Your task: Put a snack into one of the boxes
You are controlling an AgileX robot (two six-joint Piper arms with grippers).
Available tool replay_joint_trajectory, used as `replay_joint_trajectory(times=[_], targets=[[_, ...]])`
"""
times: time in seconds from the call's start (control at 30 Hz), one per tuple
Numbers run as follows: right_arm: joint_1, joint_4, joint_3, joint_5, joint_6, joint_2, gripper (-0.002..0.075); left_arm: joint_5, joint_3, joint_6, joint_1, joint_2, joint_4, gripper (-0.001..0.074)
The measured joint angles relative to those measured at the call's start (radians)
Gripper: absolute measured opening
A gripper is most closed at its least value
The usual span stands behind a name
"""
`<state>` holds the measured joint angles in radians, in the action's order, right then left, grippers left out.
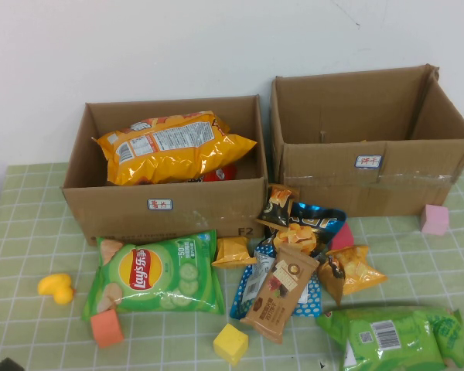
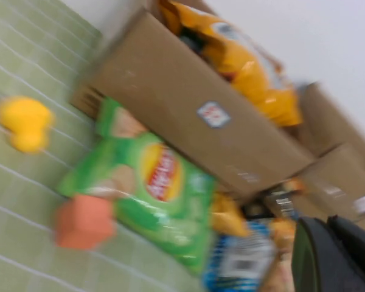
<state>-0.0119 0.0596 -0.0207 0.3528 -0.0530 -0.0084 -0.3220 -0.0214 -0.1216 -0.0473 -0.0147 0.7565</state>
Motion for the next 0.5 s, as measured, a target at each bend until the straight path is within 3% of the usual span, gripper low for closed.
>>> replay_joint_trajectory(times=[0.23, 0.4, 0.5], targets=[[0.000, 0.000, 0.000, 0.000, 0.000, 0.000, -0.0002, 0.106, 0.000, 0.035, 0.000, 0.000, 0.246, -0.0002], [0.000, 0.000, 0.000, 0.000, 0.000, 0.000, -0.0002, -0.013, 0.148, 0.511, 0.000, 0.013, 0.282, -0.0003], [0.000, 0.000, 0.000, 0.000, 0.000, 0.000, -0.0002, -0.156, 0.293, 0.640, 0.000, 0.124, 0.186, -0.0002]])
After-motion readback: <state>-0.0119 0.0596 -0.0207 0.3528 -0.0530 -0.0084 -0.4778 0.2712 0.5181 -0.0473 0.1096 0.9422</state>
